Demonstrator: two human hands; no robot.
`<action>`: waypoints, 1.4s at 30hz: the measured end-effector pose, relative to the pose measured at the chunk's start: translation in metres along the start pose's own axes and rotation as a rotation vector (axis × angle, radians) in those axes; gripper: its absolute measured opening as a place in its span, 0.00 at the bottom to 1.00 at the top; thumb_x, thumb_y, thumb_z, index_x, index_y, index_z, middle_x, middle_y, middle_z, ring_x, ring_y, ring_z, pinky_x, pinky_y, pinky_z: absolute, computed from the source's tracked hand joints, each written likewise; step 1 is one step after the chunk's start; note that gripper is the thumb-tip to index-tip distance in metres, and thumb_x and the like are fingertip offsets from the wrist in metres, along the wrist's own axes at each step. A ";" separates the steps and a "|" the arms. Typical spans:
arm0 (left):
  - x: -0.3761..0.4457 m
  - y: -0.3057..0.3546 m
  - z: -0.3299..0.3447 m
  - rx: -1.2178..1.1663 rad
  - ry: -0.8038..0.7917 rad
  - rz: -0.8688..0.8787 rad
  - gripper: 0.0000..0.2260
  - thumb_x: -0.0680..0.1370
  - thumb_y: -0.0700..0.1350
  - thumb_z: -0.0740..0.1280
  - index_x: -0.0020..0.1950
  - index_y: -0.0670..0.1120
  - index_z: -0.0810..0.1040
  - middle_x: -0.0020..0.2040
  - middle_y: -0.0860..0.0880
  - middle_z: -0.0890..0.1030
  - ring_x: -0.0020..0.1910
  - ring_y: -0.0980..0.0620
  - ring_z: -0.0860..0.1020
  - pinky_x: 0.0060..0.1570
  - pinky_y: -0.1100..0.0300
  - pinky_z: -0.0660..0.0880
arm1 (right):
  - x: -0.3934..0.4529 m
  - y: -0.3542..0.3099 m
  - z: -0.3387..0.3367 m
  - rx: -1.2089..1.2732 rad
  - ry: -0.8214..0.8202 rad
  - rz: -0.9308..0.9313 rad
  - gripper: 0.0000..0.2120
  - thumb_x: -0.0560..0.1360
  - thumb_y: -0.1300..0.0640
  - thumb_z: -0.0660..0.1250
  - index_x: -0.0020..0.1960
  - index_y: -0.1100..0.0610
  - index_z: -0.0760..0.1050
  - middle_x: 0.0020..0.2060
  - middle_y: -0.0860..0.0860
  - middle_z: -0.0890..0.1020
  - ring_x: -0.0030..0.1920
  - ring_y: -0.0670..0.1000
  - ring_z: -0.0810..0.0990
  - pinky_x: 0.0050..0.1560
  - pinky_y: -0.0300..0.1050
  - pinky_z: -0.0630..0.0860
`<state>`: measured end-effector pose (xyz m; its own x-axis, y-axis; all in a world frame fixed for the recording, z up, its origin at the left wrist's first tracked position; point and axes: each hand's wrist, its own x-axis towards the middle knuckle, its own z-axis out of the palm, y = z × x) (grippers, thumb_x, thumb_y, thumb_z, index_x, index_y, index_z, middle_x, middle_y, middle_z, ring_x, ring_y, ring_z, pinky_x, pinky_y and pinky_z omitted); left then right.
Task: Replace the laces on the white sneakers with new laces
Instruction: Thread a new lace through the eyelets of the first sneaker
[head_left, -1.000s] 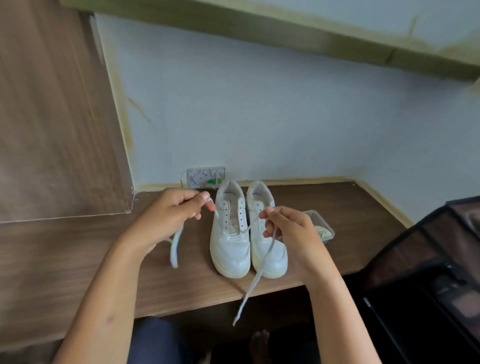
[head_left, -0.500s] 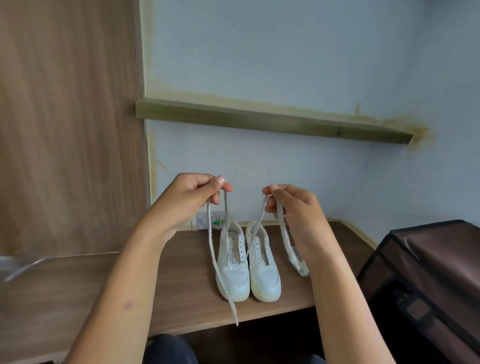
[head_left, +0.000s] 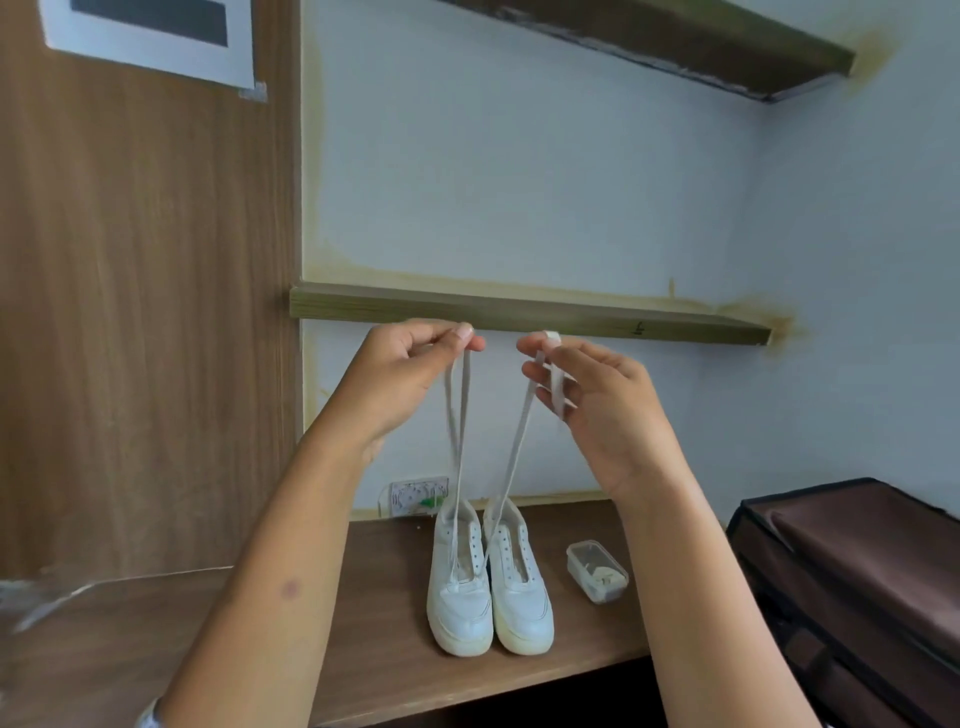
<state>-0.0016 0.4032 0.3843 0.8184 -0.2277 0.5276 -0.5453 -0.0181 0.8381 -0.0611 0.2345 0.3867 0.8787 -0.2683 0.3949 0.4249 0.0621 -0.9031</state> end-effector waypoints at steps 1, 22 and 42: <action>0.001 0.006 0.000 -0.046 -0.013 0.020 0.08 0.79 0.50 0.67 0.45 0.55 0.85 0.49 0.58 0.85 0.57 0.64 0.78 0.70 0.51 0.68 | 0.000 -0.006 0.002 0.009 -0.011 -0.029 0.09 0.80 0.62 0.63 0.48 0.57 0.83 0.48 0.51 0.86 0.49 0.48 0.83 0.55 0.41 0.75; 0.016 0.077 0.002 -0.218 -0.104 0.318 0.13 0.79 0.42 0.66 0.63 0.49 0.81 0.64 0.57 0.80 0.55 0.53 0.82 0.63 0.59 0.74 | 0.003 -0.061 0.010 -0.251 -0.064 -0.438 0.22 0.77 0.71 0.55 0.58 0.54 0.82 0.50 0.52 0.83 0.53 0.42 0.79 0.50 0.27 0.69; 0.021 -0.021 0.015 -0.204 -0.003 0.123 0.10 0.76 0.40 0.71 0.56 0.48 0.84 0.53 0.54 0.85 0.54 0.59 0.82 0.50 0.77 0.71 | 0.022 0.011 -0.019 -0.268 0.032 -0.251 0.14 0.79 0.65 0.62 0.60 0.53 0.79 0.50 0.48 0.85 0.52 0.37 0.80 0.44 0.22 0.69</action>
<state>0.0248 0.3839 0.3756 0.7474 -0.2185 0.6274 -0.5928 0.2071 0.7783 -0.0411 0.2106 0.3821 0.7452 -0.2736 0.6081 0.5504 -0.2624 -0.7926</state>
